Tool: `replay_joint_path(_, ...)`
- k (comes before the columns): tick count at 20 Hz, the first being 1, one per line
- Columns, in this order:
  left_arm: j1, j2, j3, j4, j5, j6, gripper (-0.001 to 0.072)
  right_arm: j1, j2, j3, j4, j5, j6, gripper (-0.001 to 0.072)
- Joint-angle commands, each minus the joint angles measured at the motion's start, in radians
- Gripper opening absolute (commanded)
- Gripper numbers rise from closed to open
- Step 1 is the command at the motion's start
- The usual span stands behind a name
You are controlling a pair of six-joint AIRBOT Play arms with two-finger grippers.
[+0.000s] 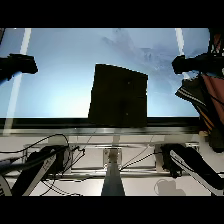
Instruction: Fold the clothes and pants, and hang the long-sleeved shirts on hangers.
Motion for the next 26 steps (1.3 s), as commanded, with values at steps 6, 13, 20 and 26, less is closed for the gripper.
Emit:
replay_joint_path(6, 0.000, 0.001, 0.001, 0.000, 0.000, 0.000, 0.0008, 0.000, 0.000, 0.001, 0.030, 0.018, 0.000, 0.0698)
replay_joint_path(13, 0.000, 0.001, 0.001, -0.001, 0.000, 0.000, 0.0008, -0.109, 0.001, -0.061, -0.055, 0.296, -0.165, 0.0698)
replay_joint_path(20, 0.000, 0.001, 0.000, -0.050, -0.043, 0.000, 0.0008, -0.119, 0.008, -0.231, 0.234, 0.348, -0.165, 0.0698)
replay_joint_path(26, 0.000, 0.000, -0.013, -0.047, -0.254, 0.000, 0.0011, -0.121, 0.007, -0.381, 0.079, 0.278, -0.167, 0.0113)
